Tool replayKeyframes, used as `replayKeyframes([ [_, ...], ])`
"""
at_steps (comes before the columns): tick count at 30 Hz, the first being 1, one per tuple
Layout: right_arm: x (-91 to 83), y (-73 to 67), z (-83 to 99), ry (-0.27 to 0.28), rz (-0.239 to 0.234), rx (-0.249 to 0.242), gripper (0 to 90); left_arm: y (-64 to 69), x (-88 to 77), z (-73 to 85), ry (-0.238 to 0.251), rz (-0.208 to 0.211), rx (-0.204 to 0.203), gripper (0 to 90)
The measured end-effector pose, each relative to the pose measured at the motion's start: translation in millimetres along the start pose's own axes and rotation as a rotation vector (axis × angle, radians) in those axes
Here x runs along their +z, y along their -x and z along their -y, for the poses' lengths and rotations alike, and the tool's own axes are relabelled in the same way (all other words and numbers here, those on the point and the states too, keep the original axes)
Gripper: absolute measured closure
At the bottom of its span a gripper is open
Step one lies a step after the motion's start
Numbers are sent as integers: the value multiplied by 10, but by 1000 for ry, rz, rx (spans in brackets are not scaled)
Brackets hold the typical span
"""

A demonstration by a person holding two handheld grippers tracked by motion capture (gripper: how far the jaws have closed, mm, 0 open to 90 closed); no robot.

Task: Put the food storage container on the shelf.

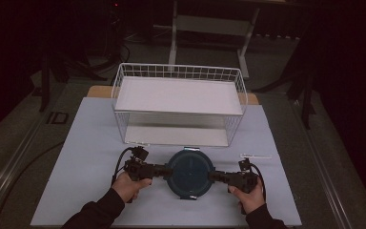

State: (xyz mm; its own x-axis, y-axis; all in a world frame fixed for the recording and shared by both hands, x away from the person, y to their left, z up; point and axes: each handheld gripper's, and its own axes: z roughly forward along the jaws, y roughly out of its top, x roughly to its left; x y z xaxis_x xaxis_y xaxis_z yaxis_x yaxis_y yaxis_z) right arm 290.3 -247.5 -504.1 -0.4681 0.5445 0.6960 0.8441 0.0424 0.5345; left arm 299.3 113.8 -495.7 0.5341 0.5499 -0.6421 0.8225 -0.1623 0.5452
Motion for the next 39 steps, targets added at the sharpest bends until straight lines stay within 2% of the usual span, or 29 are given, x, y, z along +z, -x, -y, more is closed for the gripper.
replayKeyframes([
  [3,-3,-24,5,0,9,-8,564,12,-3,12,10,-4,-10,554],
  [6,-5,-19,3,-3,-2,3,565,14,-9,-3,2,-6,-18,556],
  [10,12,1,16,-10,-30,21,567,29,-60,-27,14,-8,-3,557],
  [12,20,3,19,2,-56,16,568,51,-94,-42,20,-7,12,558],
  [16,13,-37,-44,11,-66,-2,568,71,-149,-87,26,-8,17,558],
  [17,14,-47,-66,16,-65,-10,569,74,-163,-99,36,-8,11,559],
  [24,19,-119,-298,44,-62,-54,568,89,-267,-239,84,-22,46,559],
  [28,32,-139,-456,58,-70,-78,569,65,-303,-306,114,-23,47,560],
  [33,75,-128,-626,72,-68,-98,568,6,-330,-414,148,-33,62,561],
  [36,109,-110,-712,81,-64,-128,567,-45,-319,-456,175,-41,72,560],
  [39,169,-44,-787,88,-59,-125,567,-129,-284,-470,197,-41,69,559],
])
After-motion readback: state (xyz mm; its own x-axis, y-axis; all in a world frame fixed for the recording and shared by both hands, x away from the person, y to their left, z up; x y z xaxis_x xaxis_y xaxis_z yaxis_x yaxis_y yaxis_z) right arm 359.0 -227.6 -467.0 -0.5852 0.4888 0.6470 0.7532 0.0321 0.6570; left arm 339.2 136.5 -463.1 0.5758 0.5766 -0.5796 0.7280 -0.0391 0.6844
